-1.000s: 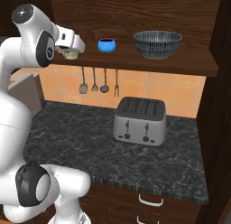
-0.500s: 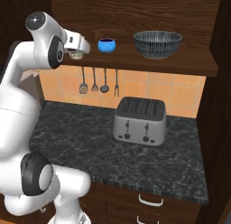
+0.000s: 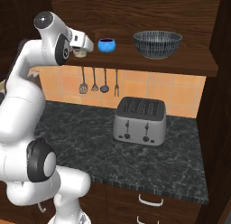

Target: Gather all objects into one cabinet and sort the glasses and bowls to opposite sides.

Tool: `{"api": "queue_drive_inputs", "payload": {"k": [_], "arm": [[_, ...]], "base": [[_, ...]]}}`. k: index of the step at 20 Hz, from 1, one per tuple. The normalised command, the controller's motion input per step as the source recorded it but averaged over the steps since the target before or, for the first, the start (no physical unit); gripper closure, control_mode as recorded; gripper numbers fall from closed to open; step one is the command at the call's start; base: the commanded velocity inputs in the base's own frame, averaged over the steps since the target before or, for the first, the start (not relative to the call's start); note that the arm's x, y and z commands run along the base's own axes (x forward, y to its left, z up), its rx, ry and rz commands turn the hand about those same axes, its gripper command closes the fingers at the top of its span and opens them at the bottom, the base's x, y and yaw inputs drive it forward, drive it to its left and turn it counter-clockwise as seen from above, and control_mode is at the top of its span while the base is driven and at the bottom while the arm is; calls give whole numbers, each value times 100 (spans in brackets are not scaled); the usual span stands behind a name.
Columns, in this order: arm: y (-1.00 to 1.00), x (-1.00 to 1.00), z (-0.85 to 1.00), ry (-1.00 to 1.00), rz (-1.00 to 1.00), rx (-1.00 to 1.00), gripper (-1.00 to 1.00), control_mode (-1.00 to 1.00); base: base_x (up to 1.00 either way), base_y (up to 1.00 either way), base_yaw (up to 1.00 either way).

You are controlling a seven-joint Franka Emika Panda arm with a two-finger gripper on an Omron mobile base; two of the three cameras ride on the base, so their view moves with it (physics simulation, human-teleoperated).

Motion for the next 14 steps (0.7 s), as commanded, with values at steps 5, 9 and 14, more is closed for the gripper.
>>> {"api": "queue_drive_inputs", "payload": {"k": [5,9,14], "arm": [[0,13,-24,0,0,0,100,-100],[3,32,-5,0,0,0,100,-100],[4,52,0,2,0,0,100,-100]], "base": [[0,0,0],[0,0,0],[0,0,0]]}}
